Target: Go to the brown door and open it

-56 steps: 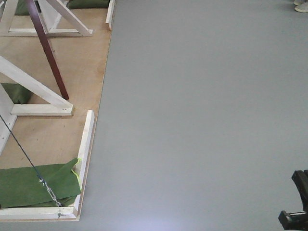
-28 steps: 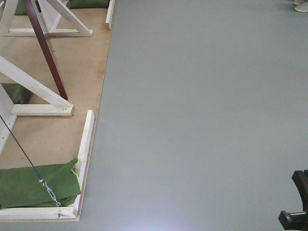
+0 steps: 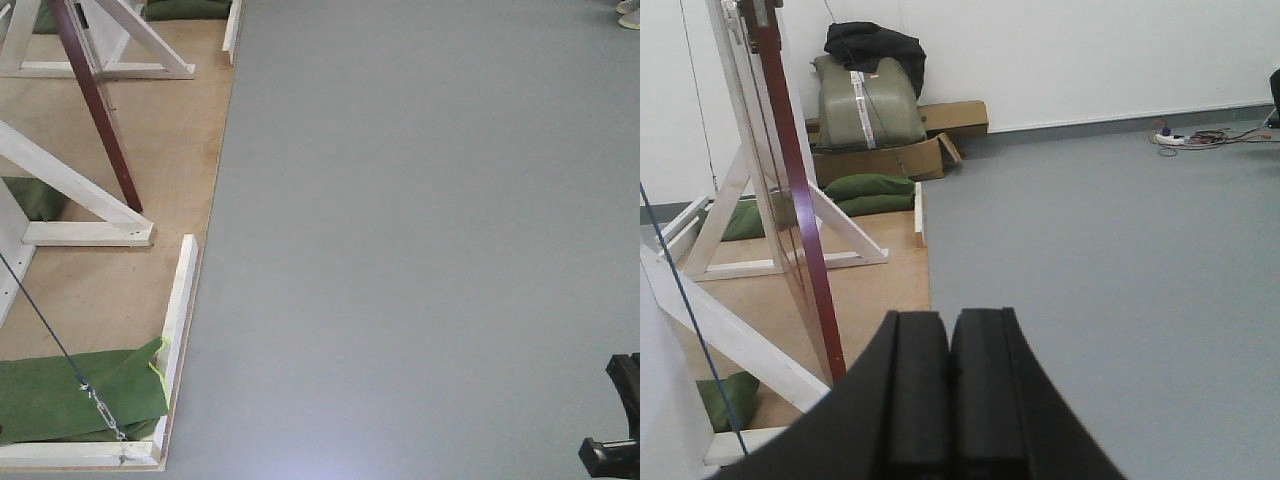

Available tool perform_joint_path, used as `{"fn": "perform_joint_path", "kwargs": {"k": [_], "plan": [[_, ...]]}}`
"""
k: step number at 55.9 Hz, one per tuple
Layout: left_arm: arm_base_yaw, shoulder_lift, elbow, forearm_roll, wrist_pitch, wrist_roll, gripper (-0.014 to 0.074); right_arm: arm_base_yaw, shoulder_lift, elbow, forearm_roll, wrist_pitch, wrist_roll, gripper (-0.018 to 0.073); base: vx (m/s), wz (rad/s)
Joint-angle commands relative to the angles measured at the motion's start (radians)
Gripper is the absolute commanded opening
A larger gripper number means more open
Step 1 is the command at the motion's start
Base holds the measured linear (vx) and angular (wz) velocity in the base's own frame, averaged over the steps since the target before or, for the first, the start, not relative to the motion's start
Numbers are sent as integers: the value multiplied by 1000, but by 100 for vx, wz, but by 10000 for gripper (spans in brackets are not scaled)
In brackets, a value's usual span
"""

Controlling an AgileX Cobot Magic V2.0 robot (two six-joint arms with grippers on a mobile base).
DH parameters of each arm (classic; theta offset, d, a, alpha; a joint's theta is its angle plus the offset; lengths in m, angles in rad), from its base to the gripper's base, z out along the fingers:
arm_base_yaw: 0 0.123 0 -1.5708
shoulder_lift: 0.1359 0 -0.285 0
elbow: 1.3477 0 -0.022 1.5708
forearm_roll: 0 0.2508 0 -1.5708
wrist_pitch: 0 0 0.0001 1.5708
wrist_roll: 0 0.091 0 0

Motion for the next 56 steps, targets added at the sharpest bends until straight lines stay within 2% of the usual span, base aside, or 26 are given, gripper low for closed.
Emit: {"fn": "perform_joint_path", "kwargs": {"k": [1, 56], "plan": [[1, -14, -18, 7, -83, -10, -3, -2, -6, 3, -7, -77, -9, 0, 13, 2], [1, -14, -18, 7, -83, -10, -3, -2, -6, 3, -7, -80, -9, 0, 25, 2]]}}
